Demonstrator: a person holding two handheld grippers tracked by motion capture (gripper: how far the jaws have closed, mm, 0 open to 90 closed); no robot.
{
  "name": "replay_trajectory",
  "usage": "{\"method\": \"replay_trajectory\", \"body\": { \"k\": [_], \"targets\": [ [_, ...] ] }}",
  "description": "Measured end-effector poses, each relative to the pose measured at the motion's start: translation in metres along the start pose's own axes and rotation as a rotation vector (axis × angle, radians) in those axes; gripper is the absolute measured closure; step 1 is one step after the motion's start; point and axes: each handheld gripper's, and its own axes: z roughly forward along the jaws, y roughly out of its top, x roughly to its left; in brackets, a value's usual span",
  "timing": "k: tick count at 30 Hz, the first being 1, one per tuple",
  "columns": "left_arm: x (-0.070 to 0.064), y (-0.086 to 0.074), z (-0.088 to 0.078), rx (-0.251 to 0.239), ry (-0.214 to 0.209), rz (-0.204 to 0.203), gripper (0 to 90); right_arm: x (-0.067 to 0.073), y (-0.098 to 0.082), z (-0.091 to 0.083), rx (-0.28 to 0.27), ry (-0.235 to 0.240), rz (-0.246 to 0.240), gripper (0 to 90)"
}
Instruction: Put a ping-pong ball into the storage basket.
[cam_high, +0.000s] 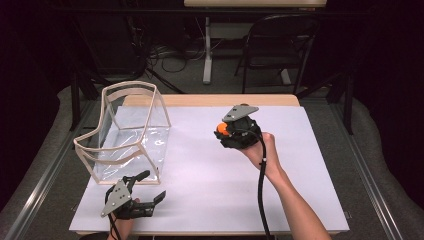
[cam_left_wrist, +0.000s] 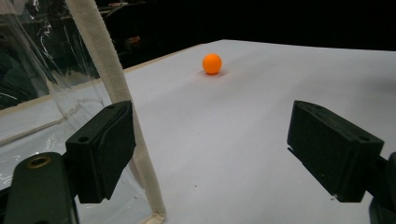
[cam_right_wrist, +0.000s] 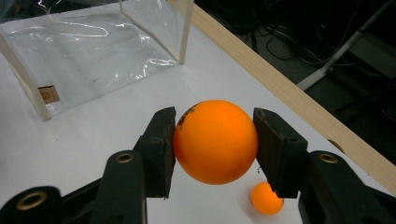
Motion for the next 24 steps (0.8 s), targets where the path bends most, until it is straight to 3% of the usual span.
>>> {"method": "replay_trajectory", "body": {
  "k": [10, 24],
  "targets": [
    [-0.002, 0.001, -0.003, -0.014, -0.011, 0.002, 15.8, 0.006, 0.010, 0.008, 0.002, 0.014, -0.012, 50.7],
    [-0.001, 0.001, 0.002, -0.002, -0.026, 0.007, 15.8, 0.001, 0.022, 0.017, -0.006, 0.039, -0.008, 50.7]
  ]
}}
